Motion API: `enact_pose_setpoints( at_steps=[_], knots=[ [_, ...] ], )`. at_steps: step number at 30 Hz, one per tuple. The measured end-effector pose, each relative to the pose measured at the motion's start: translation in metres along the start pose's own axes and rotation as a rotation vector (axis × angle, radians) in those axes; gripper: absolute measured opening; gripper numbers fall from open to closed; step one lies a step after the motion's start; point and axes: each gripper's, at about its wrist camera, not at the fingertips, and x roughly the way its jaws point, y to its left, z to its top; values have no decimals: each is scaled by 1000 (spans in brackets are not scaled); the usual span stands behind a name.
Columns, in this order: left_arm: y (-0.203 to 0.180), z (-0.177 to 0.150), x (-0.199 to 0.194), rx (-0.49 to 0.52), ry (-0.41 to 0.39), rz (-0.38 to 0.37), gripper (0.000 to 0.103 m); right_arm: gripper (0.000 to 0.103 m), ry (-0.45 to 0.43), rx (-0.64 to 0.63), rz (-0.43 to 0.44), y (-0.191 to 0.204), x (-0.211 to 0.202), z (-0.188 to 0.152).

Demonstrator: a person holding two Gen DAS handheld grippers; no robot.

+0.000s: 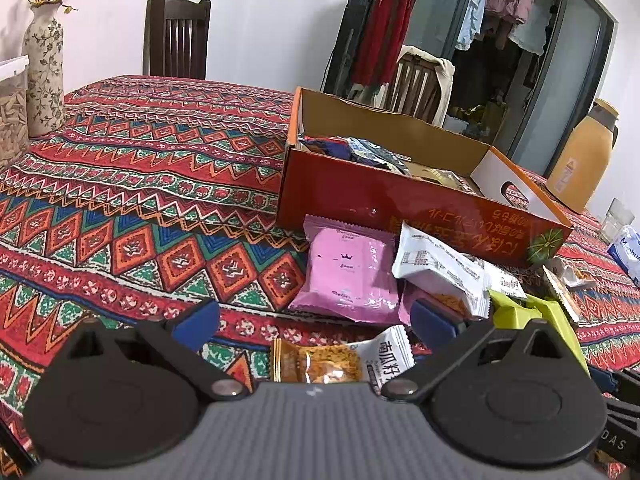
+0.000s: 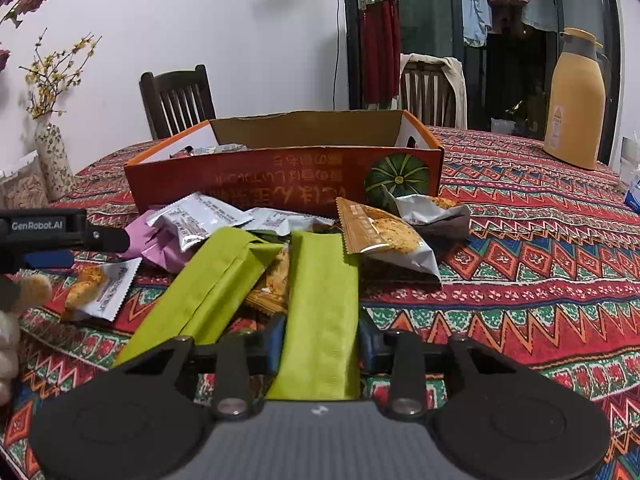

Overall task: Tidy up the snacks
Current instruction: 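Grasp a green bar packet with the right gripper while the left grasps a cookie packet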

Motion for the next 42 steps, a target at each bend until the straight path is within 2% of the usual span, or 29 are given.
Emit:
enact_pose_setpoints(
  at_steps=[5, 17, 24, 28, 31, 35, 37, 38, 39, 40, 42],
  knots=[
    [0, 0, 0, -4, -1, 10, 103, 35, -63, -17, -9, 4, -10, -2],
    [-11, -5, -8, 34, 34, 49, 103, 35, -184, -13, 55, 4, -44, -1],
    [-31, -12, -9, 84, 92, 70, 103, 35, -204, 8, 68, -2, -48, -3],
    [-35, -16, -1, 77, 125, 124, 103, 35, -209, 20, 75, -7, -51, -7],
    [-37, -19, 1, 72, 114, 185, 103, 35, -212, 33, 78, -12, -53, -10],
    [-41, -23, 1, 85, 105, 215, 103, 35, -211, 47, 93, -15, -53, -14],
    [-43, -24, 0, 95, 99, 224, 100, 35, -212, 50, 102, -16, -54, -16],
    [-44, -25, -1, 98, 95, 221, 94, 35, -213, 52, 105, -16, -55, -17],
    [-46, -25, -3, 102, 85, 217, 79, 35, -213, 53, 107, -17, -55, -18],
    [-47, -26, -7, 107, 68, 214, 70, 35, -213, 54, 109, -17, -55, -19],
    [-46, -26, -10, 99, 63, 190, 63, 35, -213, 57, 112, -18, -56, -21]
  ],
)
